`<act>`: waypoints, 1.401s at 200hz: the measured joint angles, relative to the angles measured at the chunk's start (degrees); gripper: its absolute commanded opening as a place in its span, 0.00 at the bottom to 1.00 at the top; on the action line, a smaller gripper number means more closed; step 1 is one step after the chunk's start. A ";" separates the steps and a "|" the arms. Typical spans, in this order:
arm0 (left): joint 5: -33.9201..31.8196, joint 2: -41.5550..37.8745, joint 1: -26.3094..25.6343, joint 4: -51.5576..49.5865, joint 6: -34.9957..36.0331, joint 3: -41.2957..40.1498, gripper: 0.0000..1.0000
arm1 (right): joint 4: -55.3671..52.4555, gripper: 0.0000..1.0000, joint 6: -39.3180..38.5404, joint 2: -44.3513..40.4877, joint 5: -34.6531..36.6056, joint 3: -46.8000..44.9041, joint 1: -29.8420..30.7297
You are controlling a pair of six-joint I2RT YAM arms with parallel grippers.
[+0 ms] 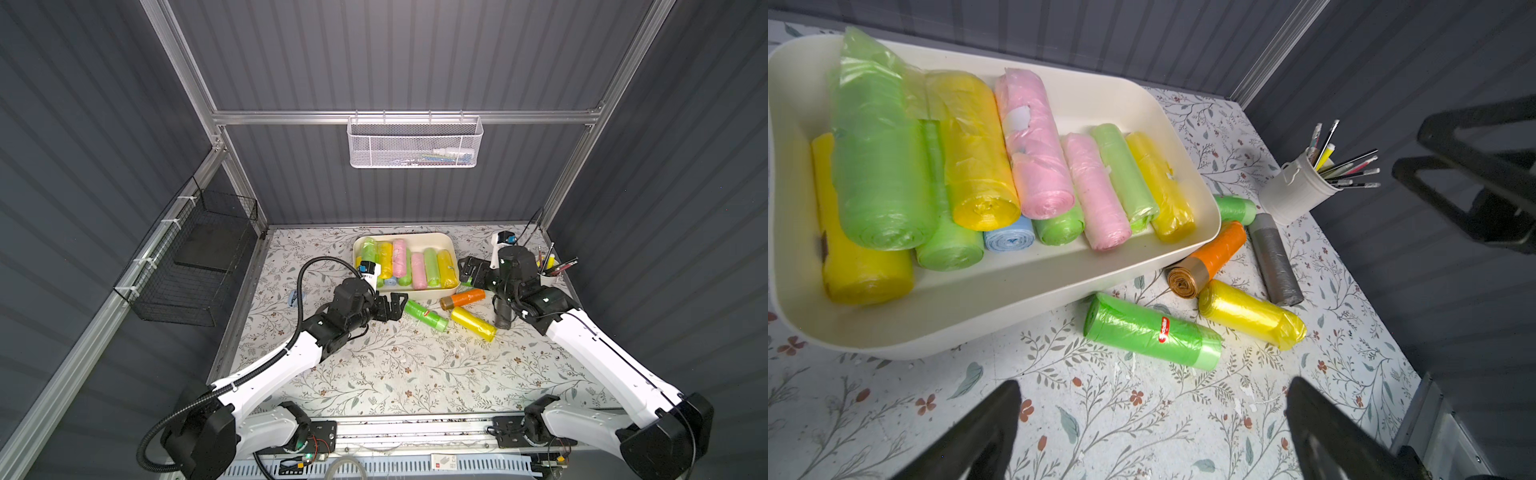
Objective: Put the roll of trash bags into the storage box
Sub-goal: Pick up the roll of trash bags from the center of the board.
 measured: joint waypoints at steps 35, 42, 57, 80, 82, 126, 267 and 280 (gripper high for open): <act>-0.09 1.01 0.09 -0.74 -0.94 0.46 1.00 | -0.81 0.99 -0.15 0.15 2.43 -3.21 4.72; -0.15 1.01 0.20 -0.74 -1.14 0.50 1.00 | -0.85 0.99 -0.33 0.15 2.67 -3.58 5.88; -0.24 1.01 0.70 -0.72 -1.73 0.50 1.00 | -1.18 0.99 -0.66 0.31 2.78 -4.35 8.04; 0.22 1.01 2.27 -0.66 -3.21 0.50 1.00 | -1.88 0.99 -1.49 1.66 2.08 -5.20 10.14; 0.33 1.01 2.51 -0.63 -3.37 0.48 1.00 | -1.97 0.99 -1.60 1.79 2.01 -5.25 10.29; 6.84 1.01 11.15 1.88 -8.20 -2.23 1.00 | -3.63 0.98 -3.74 6.23 -0.42 -5.44 12.85; 27.47 0.04 26.32 5.84 -19.21 -7.69 1.00 | -4.63 0.85 -8.41 21.70 -7.43 -0.68 13.57; 28.68 0.04 26.71 6.27 -19.43 -7.69 1.00 | -4.83 0.84 -8.96 23.41 -7.08 1.01 13.60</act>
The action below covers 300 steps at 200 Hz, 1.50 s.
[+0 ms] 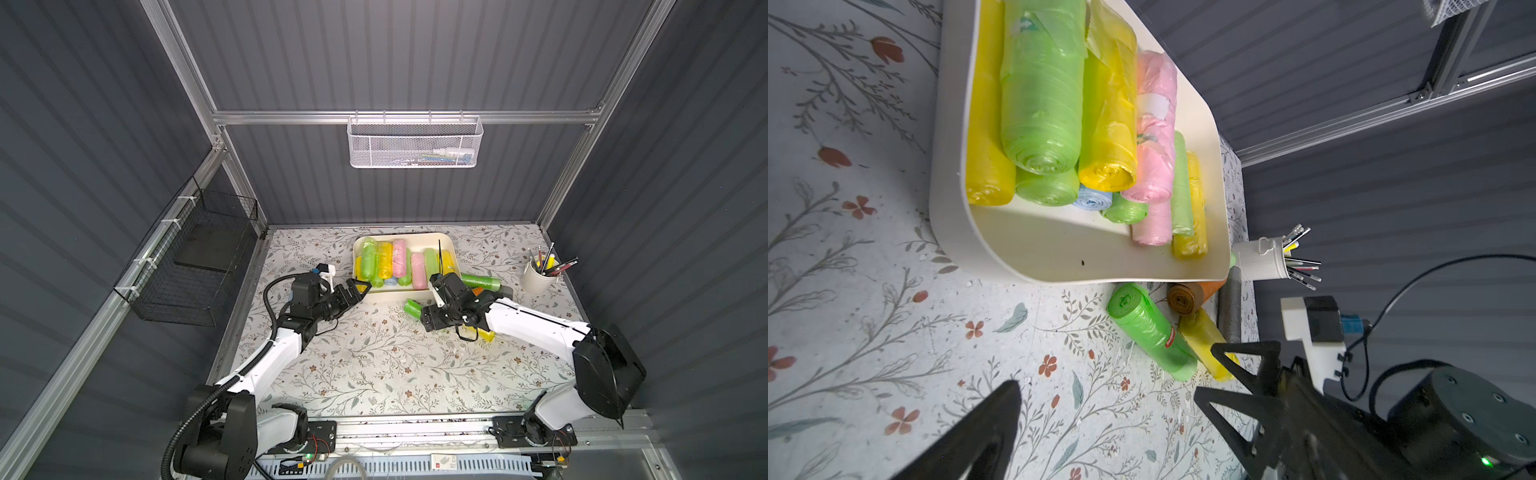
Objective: Put the roll of trash bags into the storage box
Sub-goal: Pick up the roll of trash bags from the center of the board.
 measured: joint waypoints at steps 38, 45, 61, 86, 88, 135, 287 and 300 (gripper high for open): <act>1.49 0.00 0.37 0.17 -0.02 0.00 1.00 | -0.87 0.82 -1.84 4.50 1.75 3.28 0.00; 1.51 0.00 0.37 0.15 -0.02 0.00 1.00 | -1.11 0.80 -2.23 5.31 2.08 3.67 0.00; 1.51 -0.07 0.44 0.04 0.00 0.00 1.00 | -1.38 0.79 -3.19 7.23 2.43 4.46 0.00; 1.51 -0.17 0.48 -0.15 0.02 0.00 1.00 | -1.79 0.76 -4.57 9.42 2.80 5.29 0.00; 1.51 -0.20 0.48 -0.20 0.02 0.00 1.00 | -1.81 0.76 -4.66 9.55 2.78 5.35 0.00; 1.46 -0.39 0.48 -0.83 0.07 0.00 1.00 | -2.29 0.75 -6.40 12.02 3.48 7.52 0.00; -1.68 -4.55 0.63 -6.21 2.01 0.02 1.00 | -0.55 0.73 -7.34 16.02 3.26 8.24 0.00; -1.81 -4.57 0.63 -6.32 1.99 0.02 1.00 | -0.46 0.72 -7.34 16.74 3.28 8.24 0.00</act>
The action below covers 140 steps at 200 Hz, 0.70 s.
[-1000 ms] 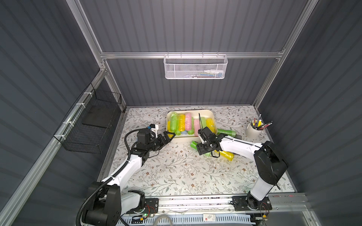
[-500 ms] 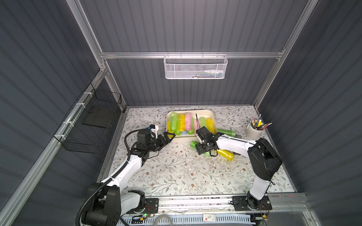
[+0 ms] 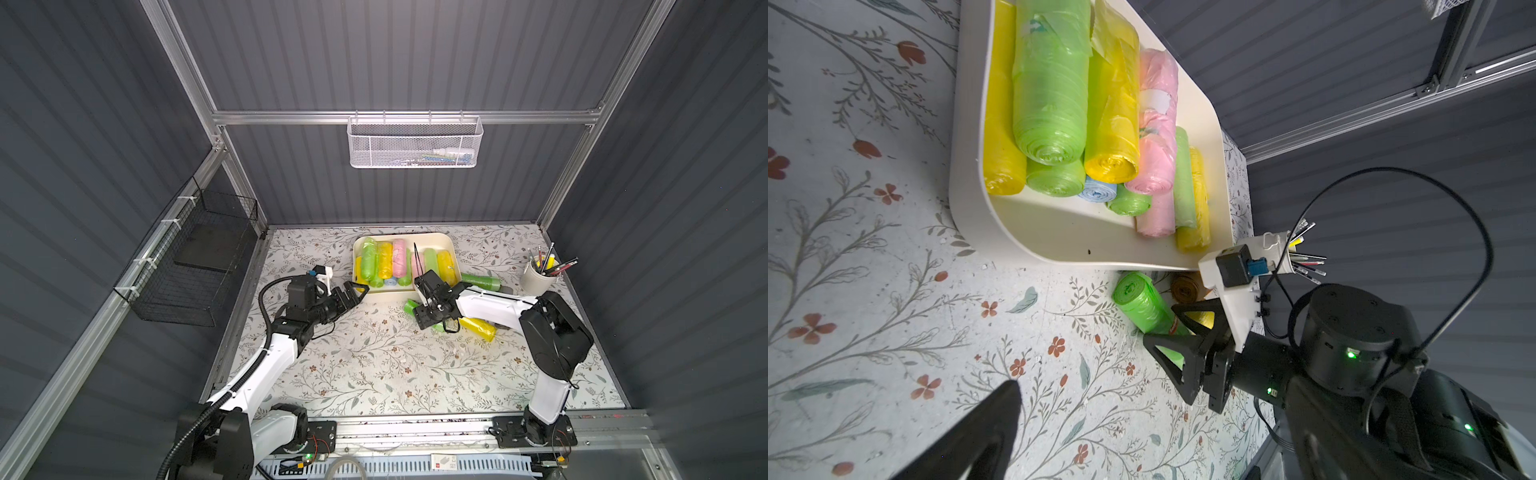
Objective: Put the roll of trash bags into the storage box
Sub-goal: Pick up the roll of trash bags from the center of the board.
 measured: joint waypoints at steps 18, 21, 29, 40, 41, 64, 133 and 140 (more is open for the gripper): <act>0.00 -0.02 0.00 -0.48 0.00 0.00 1.00 | 0.17 0.69 0.02 0.57 -0.02 0.00 0.00; 0.00 -0.02 0.00 -0.52 0.00 0.00 1.00 | 0.24 0.69 0.04 0.63 0.00 0.00 0.00; 0.00 -0.02 0.00 -0.66 0.00 0.00 1.00 | 0.35 0.68 0.04 0.76 0.00 0.00 0.00; 0.00 -0.02 0.00 -0.74 0.00 0.00 1.00 | 0.50 0.68 0.15 0.94 0.00 0.00 0.00; 0.00 -0.02 0.00 -0.74 0.00 0.00 1.00 | 0.52 0.68 0.17 0.94 0.00 0.00 0.00; -0.02 -0.02 0.00 -0.74 0.00 0.00 1.00 | 0.74 0.68 0.42 1.07 -0.09 0.00 0.09; -0.02 -0.02 0.00 -0.72 -0.02 -0.02 1.00 | 1.16 0.64 0.39 2.10 -0.15 0.31 0.24; -0.02 -0.02 0.00 -0.72 -0.02 -0.02 1.00 | 1.16 0.64 0.39 2.12 -0.17 0.31 0.26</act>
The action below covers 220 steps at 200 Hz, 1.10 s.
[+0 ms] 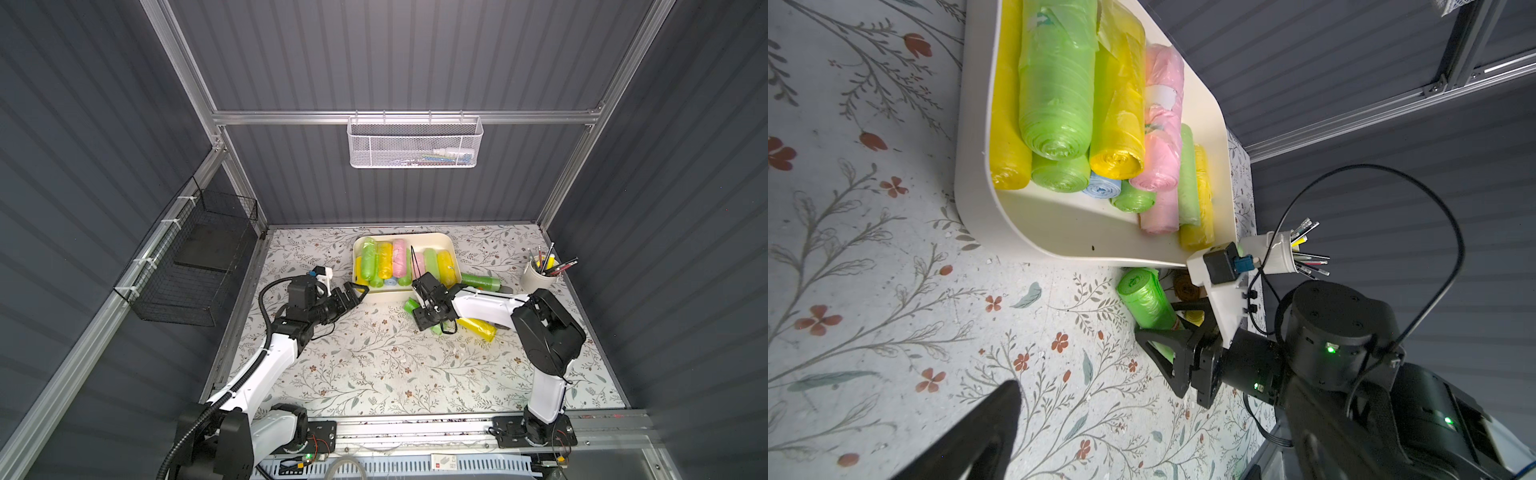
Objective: Put the roll of trash bags into the storage box
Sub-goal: Pick up the roll of trash bags from the center of the board.
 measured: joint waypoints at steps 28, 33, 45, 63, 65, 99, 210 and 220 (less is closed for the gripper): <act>0.00 0.00 0.00 0.00 0.00 0.00 1.00 | -0.04 0.58 0.07 0.00 -0.35 0.00 0.07; 0.00 0.00 0.00 0.02 -0.02 0.00 1.00 | 0.00 0.57 0.07 0.00 -0.42 0.00 0.07; 0.02 0.00 0.00 0.02 -0.02 0.00 1.00 | 0.09 0.55 0.11 -0.02 -0.66 0.00 0.13; 0.02 0.00 0.00 0.07 -0.04 -0.13 1.00 | 0.24 0.53 0.44 -0.04 -1.05 0.00 0.20; 0.02 0.00 0.00 0.11 -0.07 -0.17 1.00 | 0.24 0.53 0.46 -0.07 -1.07 0.00 0.20; 0.04 0.00 0.00 0.48 -0.20 -1.68 1.00 | 0.44 0.50 1.46 -0.39 -1.99 -0.15 0.22; 0.07 0.00 0.00 0.92 -0.13 -2.84 1.00 | 2.34 0.45 5.92 -6.84 -4.07 -2.71 0.20; 0.04 0.00 0.00 0.83 0.35 -2.84 1.00 | 2.40 0.44 6.29 -7.32 -4.31 -2.73 0.20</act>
